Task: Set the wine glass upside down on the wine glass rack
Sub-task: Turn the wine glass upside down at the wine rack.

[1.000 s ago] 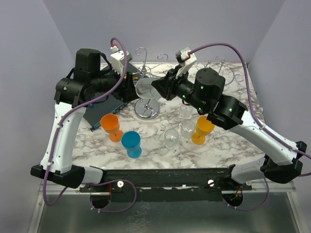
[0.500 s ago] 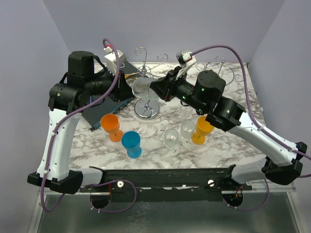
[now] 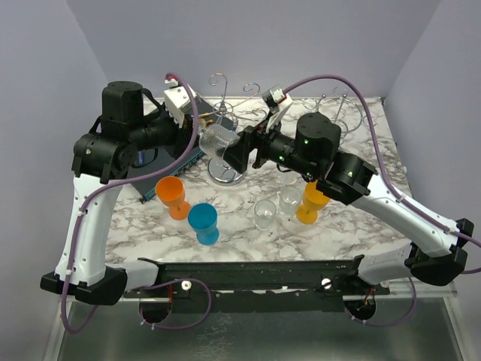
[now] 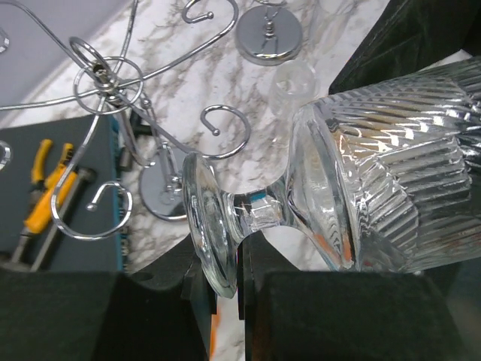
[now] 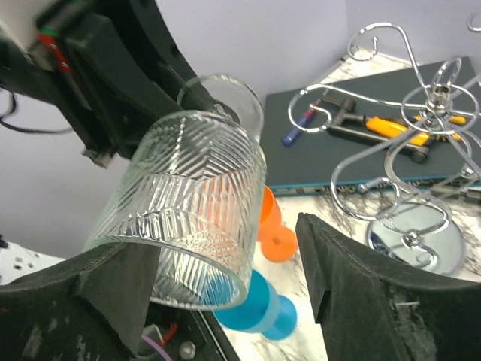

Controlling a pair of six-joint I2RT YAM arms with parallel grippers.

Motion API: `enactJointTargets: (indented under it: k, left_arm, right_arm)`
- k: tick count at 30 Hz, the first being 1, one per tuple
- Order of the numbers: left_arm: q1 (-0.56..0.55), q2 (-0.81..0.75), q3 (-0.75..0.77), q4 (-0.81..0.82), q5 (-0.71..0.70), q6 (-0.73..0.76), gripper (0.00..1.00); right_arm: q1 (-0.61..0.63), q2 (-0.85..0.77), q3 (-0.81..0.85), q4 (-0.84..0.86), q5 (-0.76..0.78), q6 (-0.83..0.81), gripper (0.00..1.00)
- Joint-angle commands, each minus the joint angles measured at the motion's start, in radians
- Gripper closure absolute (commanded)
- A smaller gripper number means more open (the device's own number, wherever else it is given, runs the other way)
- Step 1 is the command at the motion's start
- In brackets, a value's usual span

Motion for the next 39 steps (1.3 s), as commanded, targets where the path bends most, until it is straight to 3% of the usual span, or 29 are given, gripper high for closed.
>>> enactJointTargets:
  k: [1,7,10,16,26,39]
  left_arm:
    - [-0.016,-0.037,0.019,0.032,-0.091,0.271,1.00]
    - [-0.016,-0.108,-0.054,0.127,-0.094,0.445,1.00]
    - [-0.016,-0.163,-0.121,0.153,-0.052,0.596,1.00]
    - [-0.016,-0.239,-0.244,0.221,-0.025,0.743,1.00]
    - [-0.017,-0.357,-0.415,0.367,0.029,0.999,1.00]
    - [-0.017,-0.416,-0.499,0.452,0.053,1.125,1.00]
  right_arm:
    - [0.005,-0.032,0.017,-0.061,-0.029,0.007,0.17]
    - [0.005,-0.046,0.053,-0.221,-0.064,-0.039,0.00]
    - [0.003,-0.055,0.065,-0.271,-0.136,-0.075,0.00]
    - [0.005,-0.038,0.104,-0.343,-0.220,-0.115,0.00]
    - [0.004,0.079,0.146,-0.246,-0.348,-0.113,0.00]
    - [0.004,0.132,0.016,-0.049,-0.384,-0.083,0.00]
